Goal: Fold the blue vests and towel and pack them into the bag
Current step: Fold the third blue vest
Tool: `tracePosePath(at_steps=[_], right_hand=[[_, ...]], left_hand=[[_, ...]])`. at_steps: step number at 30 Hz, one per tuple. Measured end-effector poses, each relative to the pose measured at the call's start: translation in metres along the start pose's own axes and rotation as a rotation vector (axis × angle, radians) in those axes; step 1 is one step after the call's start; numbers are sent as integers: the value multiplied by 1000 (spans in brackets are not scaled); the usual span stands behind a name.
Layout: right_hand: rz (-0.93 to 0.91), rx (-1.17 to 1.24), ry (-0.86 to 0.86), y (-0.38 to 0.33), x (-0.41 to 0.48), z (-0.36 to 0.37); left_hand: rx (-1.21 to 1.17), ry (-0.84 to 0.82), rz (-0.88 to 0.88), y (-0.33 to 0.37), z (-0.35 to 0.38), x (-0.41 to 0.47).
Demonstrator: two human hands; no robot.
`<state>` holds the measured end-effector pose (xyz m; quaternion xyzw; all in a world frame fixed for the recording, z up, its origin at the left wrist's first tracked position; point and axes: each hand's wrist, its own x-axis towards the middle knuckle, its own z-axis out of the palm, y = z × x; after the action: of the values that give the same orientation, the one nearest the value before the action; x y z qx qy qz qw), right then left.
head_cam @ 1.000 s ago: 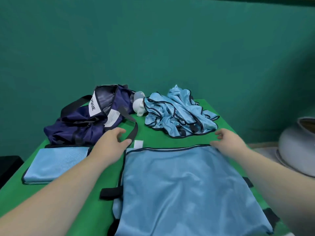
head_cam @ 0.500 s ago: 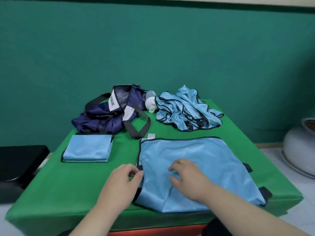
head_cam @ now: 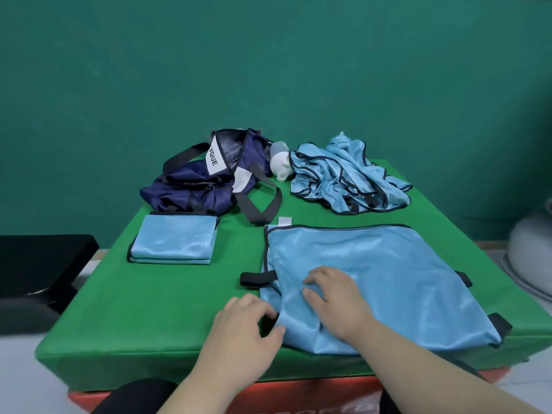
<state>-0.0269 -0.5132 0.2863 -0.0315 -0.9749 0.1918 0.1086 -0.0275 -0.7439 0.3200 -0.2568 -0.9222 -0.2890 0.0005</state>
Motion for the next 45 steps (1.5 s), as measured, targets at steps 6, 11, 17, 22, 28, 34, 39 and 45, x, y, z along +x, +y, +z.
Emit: tracePosePath(at_steps=[6,11,17,22,28,34,39,45], right_hand=[[4,23,33,1,0,3],[1,37,49,2,-1,4],[13,59,42,-1,-2,3],[17,69,44,1,-3,4],[18,75,29,2,-2,4],[5,89,35,1,-2,5],[5,88,33,2,-1,6],[11,87,24,3,-1,7]], left_hand=[[66,-52,69,-11,8,4],[99,-94,137,-11,5,2],[218,-56,115,-1,-4,0],[166,-83,59,-3,-17,-6],[82,-76,-90,-22,-44,-15],[-59,-249,-139,-28,-44,-23],[92,-316,-119,-25,-37,-24],[47,-202,-78,-29,-29,-24]])
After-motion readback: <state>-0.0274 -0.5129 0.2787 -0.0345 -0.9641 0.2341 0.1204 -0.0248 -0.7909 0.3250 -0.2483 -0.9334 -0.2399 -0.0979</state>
